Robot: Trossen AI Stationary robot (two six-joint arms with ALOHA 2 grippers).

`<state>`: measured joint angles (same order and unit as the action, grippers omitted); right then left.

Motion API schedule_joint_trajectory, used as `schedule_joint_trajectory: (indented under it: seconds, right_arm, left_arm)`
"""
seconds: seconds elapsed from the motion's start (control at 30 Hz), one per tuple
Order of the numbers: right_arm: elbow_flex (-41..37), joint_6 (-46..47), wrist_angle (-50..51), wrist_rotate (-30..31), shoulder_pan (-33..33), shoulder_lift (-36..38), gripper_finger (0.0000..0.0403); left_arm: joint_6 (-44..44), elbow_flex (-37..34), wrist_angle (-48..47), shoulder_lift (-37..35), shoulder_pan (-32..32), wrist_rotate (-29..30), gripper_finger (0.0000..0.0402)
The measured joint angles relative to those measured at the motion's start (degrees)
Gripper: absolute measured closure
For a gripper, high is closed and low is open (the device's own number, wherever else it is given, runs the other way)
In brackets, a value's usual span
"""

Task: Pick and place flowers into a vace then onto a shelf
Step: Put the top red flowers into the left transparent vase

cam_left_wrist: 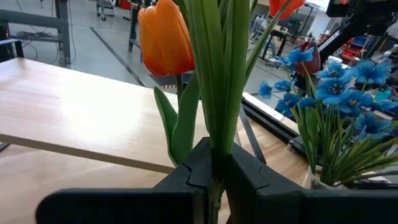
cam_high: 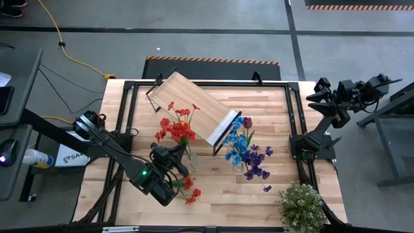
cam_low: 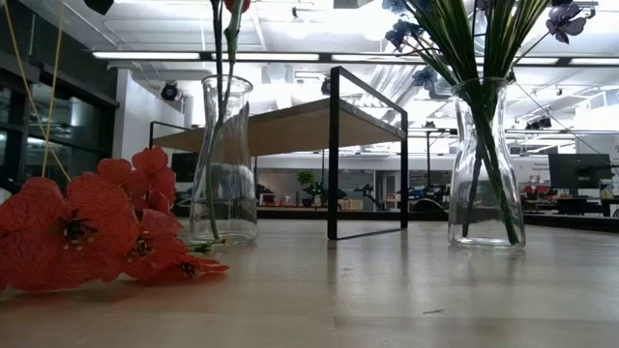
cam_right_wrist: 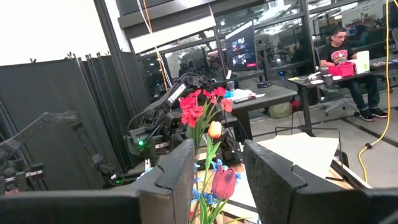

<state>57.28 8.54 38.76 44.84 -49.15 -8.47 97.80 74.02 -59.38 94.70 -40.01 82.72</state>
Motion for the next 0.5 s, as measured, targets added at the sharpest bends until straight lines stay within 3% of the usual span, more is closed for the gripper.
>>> schedule_joint_trajectory:
  seconds: [0.5]
  right_arm:
    - [0.00,-0.01,0.00,-0.02,-0.01,0.00,0.0273]
  left_arm:
    - [0.02,0.00,0.96,0.00,0.00,-1.20,0.0325]
